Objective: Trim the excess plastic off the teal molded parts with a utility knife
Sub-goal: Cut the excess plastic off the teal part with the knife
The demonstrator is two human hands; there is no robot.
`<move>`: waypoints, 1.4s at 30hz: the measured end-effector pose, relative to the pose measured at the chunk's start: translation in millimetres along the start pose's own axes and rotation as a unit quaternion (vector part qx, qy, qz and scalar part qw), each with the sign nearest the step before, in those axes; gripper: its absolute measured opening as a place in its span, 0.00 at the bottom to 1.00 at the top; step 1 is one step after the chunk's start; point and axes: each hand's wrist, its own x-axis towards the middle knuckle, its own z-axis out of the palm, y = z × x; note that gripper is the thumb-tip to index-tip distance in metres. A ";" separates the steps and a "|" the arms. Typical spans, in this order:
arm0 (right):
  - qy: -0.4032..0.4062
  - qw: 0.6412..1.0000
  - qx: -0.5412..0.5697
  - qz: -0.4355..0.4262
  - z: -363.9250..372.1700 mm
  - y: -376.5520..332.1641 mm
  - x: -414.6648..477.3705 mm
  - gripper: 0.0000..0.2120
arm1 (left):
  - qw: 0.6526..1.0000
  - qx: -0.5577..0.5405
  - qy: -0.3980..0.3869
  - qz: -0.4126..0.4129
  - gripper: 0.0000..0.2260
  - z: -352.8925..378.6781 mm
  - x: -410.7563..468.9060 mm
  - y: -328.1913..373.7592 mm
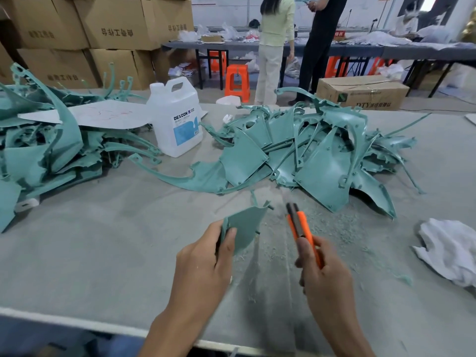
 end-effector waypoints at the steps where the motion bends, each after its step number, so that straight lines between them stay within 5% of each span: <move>1: 0.007 1.000 0.026 0.008 -4.7 -3.2 3.7 0.12 | 1.000 -0.004 -0.007 0.000 0.12 -3.2 -0.4 2.9; 7: -0.041 0.989 0.132 -0.045 -15.6 -36.8 10.7 0.23 | 0.993 0.014 -0.085 0.078 0.07 -17.6 3.7 30.7; 12: -0.029 0.975 0.204 -0.086 -17.3 -51.9 11.3 0.13 | 0.993 -0.060 -0.081 0.058 0.13 -23.0 11.3 38.5; 17: -0.028 0.902 0.429 0.035 -21.8 -59.2 17.0 0.09 | 0.986 -0.137 -0.083 -0.036 0.21 -18.4 8.9 28.4; 20: -0.076 0.850 0.505 0.128 -6.0 -58.1 10.0 0.06 | 0.991 -0.110 -0.077 0.010 0.11 -10.2 7.4 32.9; 24: -0.058 0.887 0.411 0.200 5.3 -41.8 4.0 0.15 | 0.993 0.015 -0.111 0.024 0.19 -21.3 12.6 32.9; 26: -0.030 0.905 0.357 0.228 4.5 -25.8 2.6 0.12 | 0.987 0.078 -0.137 -0.007 0.13 -33.5 19.0 28.3; 33: -0.113 0.883 0.340 0.304 24.6 5.5 -22.2 0.09 | 0.907 0.337 -0.251 -0.011 0.13 -37.3 44.3 18.9; 42: -0.192 0.855 0.322 0.358 56.6 4.9 -36.5 0.08 | 0.885 0.351 -0.305 -0.028 0.13 -29.0 62.5 14.2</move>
